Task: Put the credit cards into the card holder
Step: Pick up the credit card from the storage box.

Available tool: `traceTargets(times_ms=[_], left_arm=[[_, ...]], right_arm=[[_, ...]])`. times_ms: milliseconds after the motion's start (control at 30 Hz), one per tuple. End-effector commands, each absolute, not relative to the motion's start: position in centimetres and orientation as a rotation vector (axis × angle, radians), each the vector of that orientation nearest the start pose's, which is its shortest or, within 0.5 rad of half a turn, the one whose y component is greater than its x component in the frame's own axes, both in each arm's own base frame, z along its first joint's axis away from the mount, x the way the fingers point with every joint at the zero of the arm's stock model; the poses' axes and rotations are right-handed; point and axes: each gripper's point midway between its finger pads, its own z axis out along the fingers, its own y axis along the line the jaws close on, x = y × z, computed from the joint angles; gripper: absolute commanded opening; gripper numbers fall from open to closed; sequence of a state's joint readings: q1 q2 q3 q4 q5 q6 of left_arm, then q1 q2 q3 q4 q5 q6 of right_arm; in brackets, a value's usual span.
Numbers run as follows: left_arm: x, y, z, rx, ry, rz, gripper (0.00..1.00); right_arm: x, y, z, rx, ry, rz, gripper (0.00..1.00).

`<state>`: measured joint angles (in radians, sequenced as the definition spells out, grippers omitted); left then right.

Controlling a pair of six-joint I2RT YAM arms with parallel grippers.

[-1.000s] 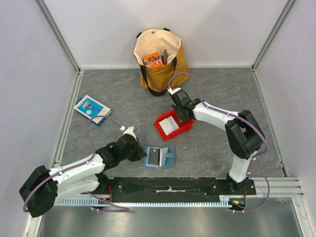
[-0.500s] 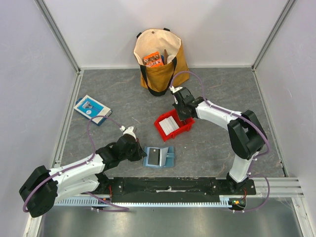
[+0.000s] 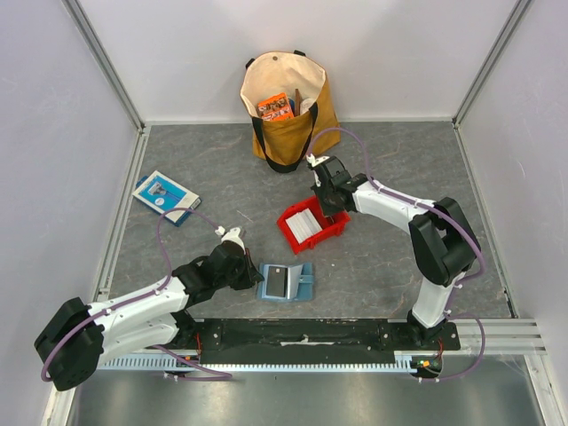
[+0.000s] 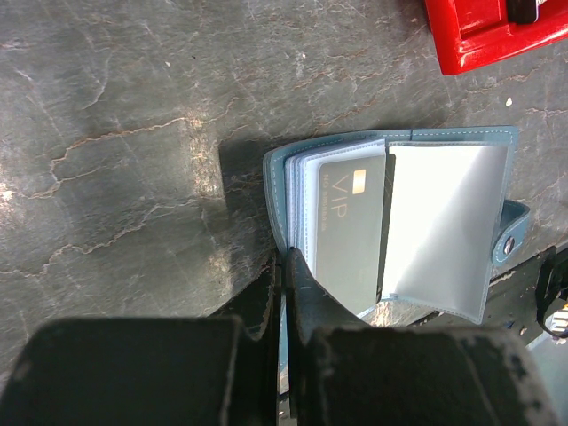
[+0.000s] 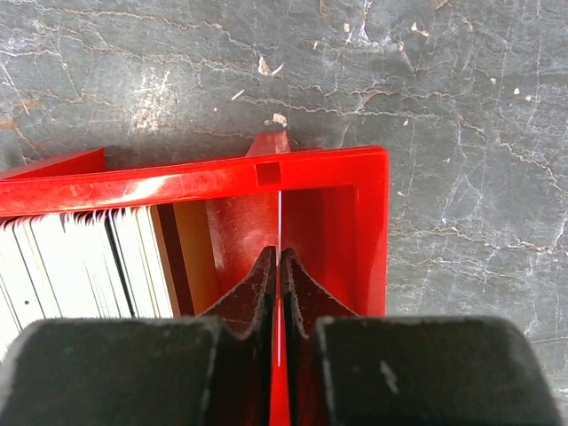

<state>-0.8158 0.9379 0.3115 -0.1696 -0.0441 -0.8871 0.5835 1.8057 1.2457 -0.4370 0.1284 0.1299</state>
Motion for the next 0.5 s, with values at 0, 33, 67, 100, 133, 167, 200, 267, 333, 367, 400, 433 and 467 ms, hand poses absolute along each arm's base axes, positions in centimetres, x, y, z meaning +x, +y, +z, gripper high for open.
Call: traceTargets(times_ms=[0, 33, 67, 100, 133, 167, 200, 267, 333, 367, 400, 433, 467], left_arm=[[15.9, -20.4, 3.8, -0.060, 2.474, -0.735, 0.02], [15.9, -20.4, 3.8, -0.060, 2.474, -0.735, 0.02], [16.0, -20.4, 3.8, -0.061, 2.474, -0.733, 0.02], [15.9, -20.4, 3.8, -0.061, 2.474, -0.733, 0.02], [15.9, -20.3, 3.8, -0.063, 2.475, -0.731, 0.02], [16.0, -20.3, 3.8, -0.062, 2.472, -0.733, 0.02], [15.9, -20.3, 3.8, -0.061, 2.471, -0.732, 0.02], [15.9, -20.2, 3.7, -0.064, 2.475, -0.729, 0.02], [16.0, -20.3, 3.8, -0.063, 2.472, -0.730, 0.02], [16.0, -20.3, 3.8, -0.060, 2.471, -0.732, 0.02], [15.9, -20.3, 3.8, -0.059, 2.475, -0.731, 0.02], [16.0, -20.3, 3.9, -0.058, 2.473, -0.731, 0.02], [16.0, -20.4, 3.9, -0.057, 2.472, -0.733, 0.02]], right_arm=[[36.0, 21.7, 5.2, -0.533, 2.515, 0.106, 0.11], [36.0, 21.7, 5.1, -0.530, 2.518, 0.106, 0.11], [36.1, 21.7, 5.2, -0.529, 2.515, 0.106, 0.12], [36.1, 21.6, 5.1, -0.527, 2.516, 0.098, 0.12], [36.2, 21.5, 5.0, -0.525, 2.517, 0.089, 0.13], [36.2, 21.6, 5.0, -0.526, 2.518, 0.091, 0.13], [36.3, 21.6, 5.0, -0.528, 2.515, 0.094, 0.11], [36.3, 21.7, 5.1, -0.522, 2.513, 0.100, 0.04], [36.4, 21.9, 5.5, -0.519, 2.501, 0.110, 0.00], [36.6, 22.0, 5.9, -0.515, 2.488, 0.121, 0.00], [36.7, 22.2, 6.5, -0.510, 2.469, 0.136, 0.00], [36.9, 22.2, 7.4, -0.500, 2.448, 0.141, 0.00], [37.0, 22.2, 8.0, -0.491, 2.435, 0.140, 0.00]])
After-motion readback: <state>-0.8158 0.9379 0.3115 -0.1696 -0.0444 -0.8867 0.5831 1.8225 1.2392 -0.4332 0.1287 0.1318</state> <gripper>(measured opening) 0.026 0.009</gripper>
